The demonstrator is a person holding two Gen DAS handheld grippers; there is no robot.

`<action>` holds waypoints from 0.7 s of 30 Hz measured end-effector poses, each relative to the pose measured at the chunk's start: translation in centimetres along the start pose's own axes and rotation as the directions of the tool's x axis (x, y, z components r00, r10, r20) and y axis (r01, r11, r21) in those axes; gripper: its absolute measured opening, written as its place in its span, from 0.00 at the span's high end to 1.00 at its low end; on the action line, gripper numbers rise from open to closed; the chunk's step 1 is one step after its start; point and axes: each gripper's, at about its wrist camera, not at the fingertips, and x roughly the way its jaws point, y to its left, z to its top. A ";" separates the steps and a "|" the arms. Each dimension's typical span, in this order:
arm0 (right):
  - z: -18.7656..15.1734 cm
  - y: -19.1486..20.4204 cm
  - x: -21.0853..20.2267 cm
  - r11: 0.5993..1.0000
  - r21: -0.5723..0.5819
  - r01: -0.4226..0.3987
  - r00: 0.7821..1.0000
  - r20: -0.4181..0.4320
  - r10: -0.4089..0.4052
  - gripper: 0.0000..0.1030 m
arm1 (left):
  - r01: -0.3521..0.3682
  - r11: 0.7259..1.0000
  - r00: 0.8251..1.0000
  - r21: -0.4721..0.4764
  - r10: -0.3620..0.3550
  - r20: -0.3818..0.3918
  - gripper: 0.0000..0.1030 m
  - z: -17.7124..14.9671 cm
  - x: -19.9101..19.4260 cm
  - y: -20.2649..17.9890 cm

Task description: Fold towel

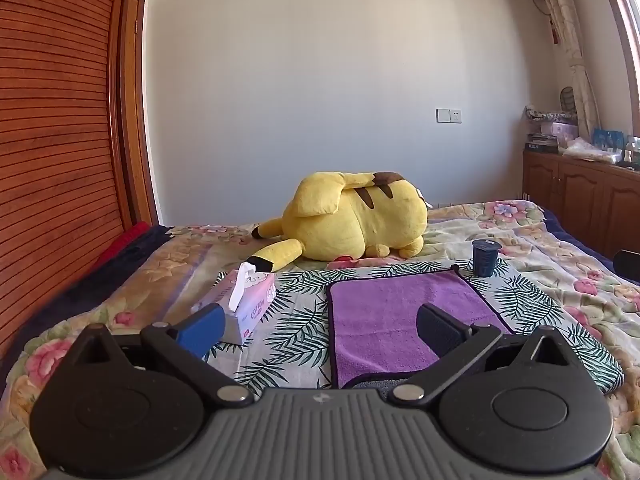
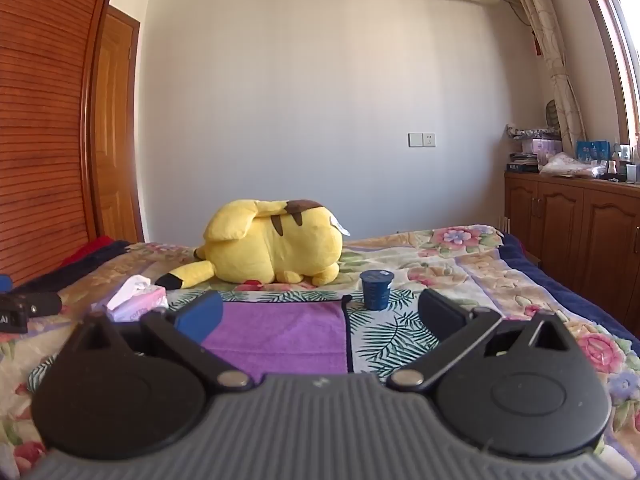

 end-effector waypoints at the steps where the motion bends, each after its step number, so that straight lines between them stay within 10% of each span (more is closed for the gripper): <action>1: 0.0 0.0 0.0 1.000 -0.001 0.001 1.000 -0.001 -0.001 0.00 | 0.001 1.000 1.000 0.001 -0.001 -0.001 0.19 0.0 0.0 0.0; 21: 0.0 0.2 0.0 1.000 -0.002 0.002 1.000 -0.007 -0.002 0.00 | 0.002 1.000 1.000 -0.001 -0.002 -0.003 0.19 -0.1 0.1 0.0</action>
